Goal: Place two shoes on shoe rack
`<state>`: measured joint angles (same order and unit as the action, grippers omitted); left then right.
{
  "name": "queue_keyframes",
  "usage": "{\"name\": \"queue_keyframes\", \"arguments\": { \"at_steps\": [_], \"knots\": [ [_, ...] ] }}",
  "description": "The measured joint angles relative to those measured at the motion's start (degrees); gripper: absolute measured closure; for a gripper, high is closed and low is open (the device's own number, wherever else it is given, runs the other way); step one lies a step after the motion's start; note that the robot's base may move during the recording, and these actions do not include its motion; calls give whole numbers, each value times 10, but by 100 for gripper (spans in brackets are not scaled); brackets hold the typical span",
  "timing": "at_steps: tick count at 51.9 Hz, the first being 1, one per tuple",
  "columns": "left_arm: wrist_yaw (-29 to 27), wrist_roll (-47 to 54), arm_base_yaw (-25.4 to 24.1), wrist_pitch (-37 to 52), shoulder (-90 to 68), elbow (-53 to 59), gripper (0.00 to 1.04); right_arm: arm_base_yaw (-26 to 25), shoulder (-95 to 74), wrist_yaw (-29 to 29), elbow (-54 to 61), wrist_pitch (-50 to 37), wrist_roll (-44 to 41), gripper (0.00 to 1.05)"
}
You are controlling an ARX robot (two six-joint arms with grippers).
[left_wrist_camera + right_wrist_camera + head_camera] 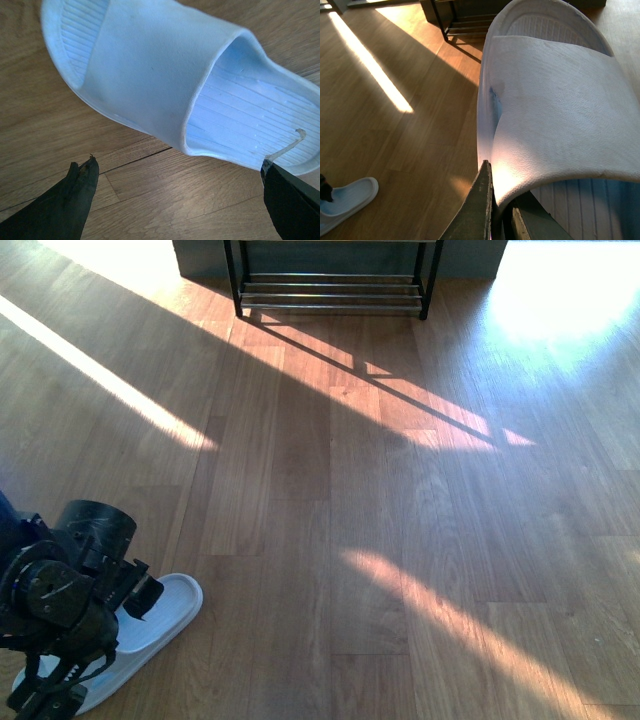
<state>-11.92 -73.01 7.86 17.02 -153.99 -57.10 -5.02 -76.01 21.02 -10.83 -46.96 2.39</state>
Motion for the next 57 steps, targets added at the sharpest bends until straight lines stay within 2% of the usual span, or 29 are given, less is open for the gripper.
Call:
{"name": "queue_keyframes", "arguments": {
  "at_steps": [8,22,24,41,50,57],
  "knots": [
    [21,-30,2,-24,-58,-60,9,0,0,0,0,0,0,103],
    [12,-56,-4,-58,-90,-101,9,0,0,0,0,0,0,103],
    [12,-58,-4,-60,-93,-103,13,0,0,0,0,0,0,103],
    [-13,-70,-11,-102,-119,-120,73,0,0,0,0,0,0,103],
    [-24,-70,-9,-85,-109,-107,102,0,0,0,0,0,0,103],
    [-48,-46,-9,-71,-73,-88,103,0,0,0,0,0,0,103]
  ]
}}
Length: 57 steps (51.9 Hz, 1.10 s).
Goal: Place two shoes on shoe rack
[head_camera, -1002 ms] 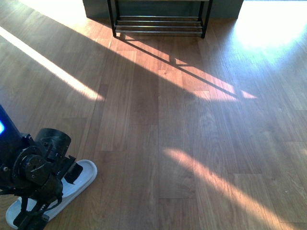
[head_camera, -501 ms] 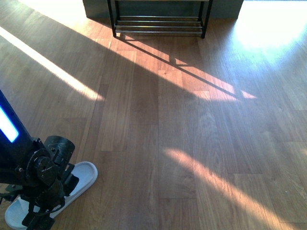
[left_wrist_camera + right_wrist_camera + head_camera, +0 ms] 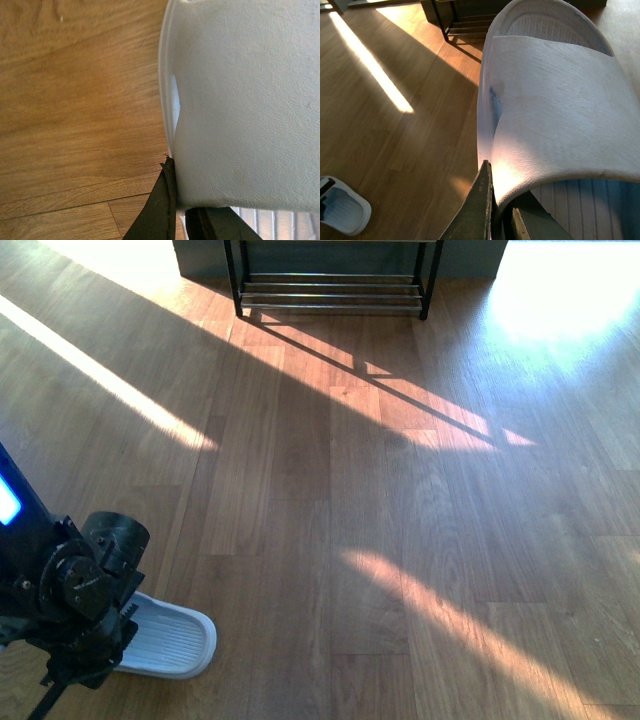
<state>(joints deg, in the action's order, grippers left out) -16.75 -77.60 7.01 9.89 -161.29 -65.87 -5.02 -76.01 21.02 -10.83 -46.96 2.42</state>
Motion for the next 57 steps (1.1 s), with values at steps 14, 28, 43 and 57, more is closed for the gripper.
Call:
{"name": "queue_keyframes", "arguments": {
  "at_steps": [14,28,43,57],
  "knots": [
    [-33,218,-49,77,174,49,103,0,0,0,0,0,0,103],
    [-59,570,-51,256,440,248,103,0,0,-1,0,0,0,103],
    [-107,831,29,178,767,438,103,0,0,0,0,0,0,103],
    [-240,858,194,-124,1150,471,103,0,0,0,0,0,0,103]
  ]
}}
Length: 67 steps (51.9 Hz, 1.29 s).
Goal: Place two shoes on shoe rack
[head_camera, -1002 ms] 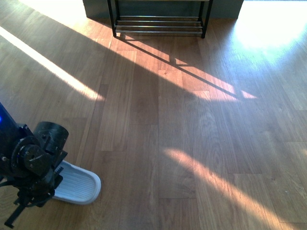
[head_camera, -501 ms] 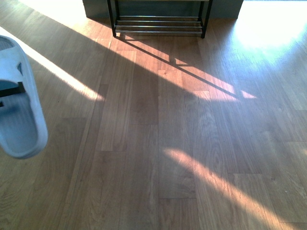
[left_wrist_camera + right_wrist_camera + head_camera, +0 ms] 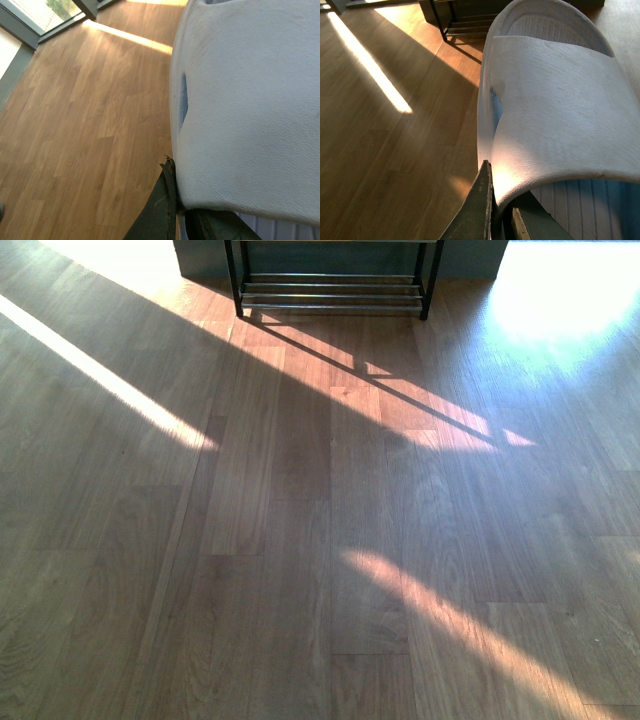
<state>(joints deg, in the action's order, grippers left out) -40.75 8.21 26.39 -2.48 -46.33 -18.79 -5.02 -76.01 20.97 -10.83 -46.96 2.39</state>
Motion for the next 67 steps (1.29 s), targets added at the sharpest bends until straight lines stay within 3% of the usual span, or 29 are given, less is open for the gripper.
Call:
{"name": "queue_keyframes", "arguments": {
  "at_steps": [67],
  "knots": [
    [-8,-11,6,-3,10,1,103,1,0,2,0,0,0,103]
  ]
}}
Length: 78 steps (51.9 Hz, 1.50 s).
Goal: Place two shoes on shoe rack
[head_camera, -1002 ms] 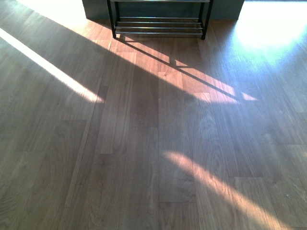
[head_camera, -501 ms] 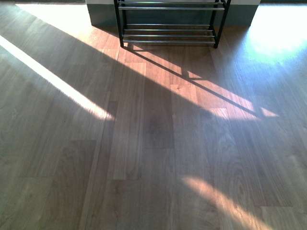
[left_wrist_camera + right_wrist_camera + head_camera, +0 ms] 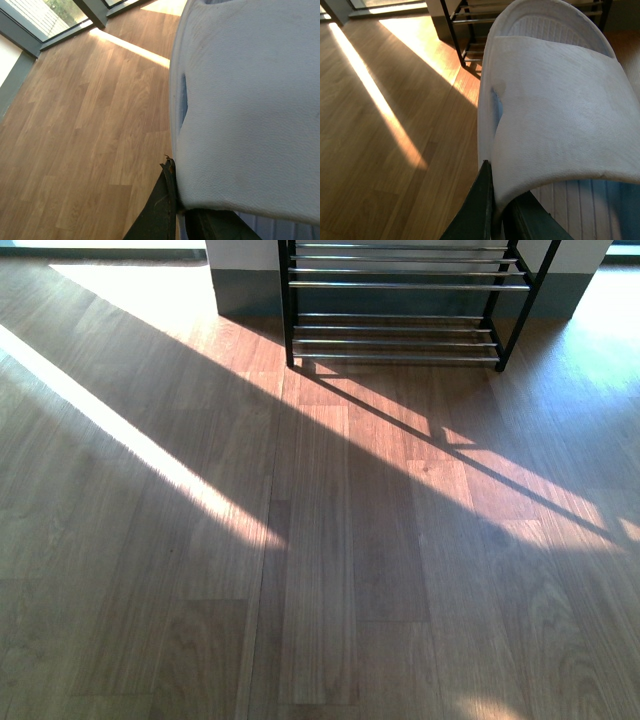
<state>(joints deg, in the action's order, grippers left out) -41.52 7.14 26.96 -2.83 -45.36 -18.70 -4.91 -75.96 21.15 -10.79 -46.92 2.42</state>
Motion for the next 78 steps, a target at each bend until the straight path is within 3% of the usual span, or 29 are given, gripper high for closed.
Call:
{"name": "queue_keyframes", "arguments": {
  "at_steps": [78],
  "knots": [
    [1,0,0,0,0,0,103,0,1,-1,0,0,0,103]
  ]
}}
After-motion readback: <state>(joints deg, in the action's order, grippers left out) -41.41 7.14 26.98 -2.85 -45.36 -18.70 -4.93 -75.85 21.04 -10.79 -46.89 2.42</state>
